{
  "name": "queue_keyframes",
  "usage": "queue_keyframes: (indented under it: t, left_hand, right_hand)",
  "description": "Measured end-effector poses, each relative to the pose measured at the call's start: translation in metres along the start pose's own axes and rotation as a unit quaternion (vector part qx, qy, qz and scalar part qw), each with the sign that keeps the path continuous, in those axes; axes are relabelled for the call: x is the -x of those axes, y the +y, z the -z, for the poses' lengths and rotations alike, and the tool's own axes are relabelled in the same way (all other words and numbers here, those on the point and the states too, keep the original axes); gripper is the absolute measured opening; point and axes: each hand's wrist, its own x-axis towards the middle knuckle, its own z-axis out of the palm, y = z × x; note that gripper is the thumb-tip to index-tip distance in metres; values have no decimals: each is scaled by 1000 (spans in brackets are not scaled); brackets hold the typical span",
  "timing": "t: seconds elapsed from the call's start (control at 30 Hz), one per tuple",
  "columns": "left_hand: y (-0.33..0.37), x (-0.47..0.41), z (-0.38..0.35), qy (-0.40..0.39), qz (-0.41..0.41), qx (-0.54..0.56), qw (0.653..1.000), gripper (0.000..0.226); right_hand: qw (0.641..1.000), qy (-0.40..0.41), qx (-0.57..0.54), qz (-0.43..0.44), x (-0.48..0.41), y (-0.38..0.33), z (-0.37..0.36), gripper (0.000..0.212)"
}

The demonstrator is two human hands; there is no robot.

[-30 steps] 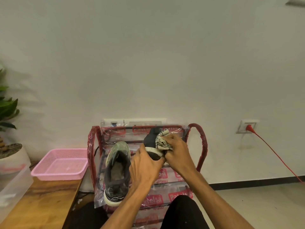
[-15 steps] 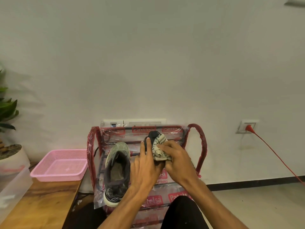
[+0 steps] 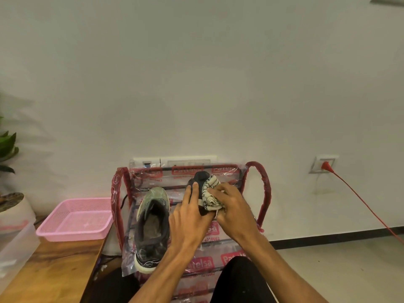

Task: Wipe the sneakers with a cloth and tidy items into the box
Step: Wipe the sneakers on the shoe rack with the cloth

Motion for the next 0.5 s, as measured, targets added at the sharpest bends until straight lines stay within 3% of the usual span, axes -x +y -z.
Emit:
queue_keyframes:
  t: [0.13, 0.23, 0.33, 0.43, 0.5]
  left_hand:
    - [-4, 2, 9, 5, 21, -5, 1000, 85]
    - [-7, 3, 12, 5, 35, 9, 999, 85]
    - [-7, 4, 13, 11, 42, 38, 998, 84]
    - [-6, 5, 14, 13, 44, 71, 996, 76]
    - [-3, 6, 16, 17, 35, 87, 995, 74]
  right_hand:
    - [995, -43, 13, -84, -14, 11, -2, 39]
    - [990, -8, -44, -130, -10, 12, -1, 34]
    - [992, -1, -84, -94, -1, -4, -1, 41]
    - [999, -31, -28, 16, 8, -15, -6, 48]
    - [999, -27, 7, 45, 2, -11, -9, 47]
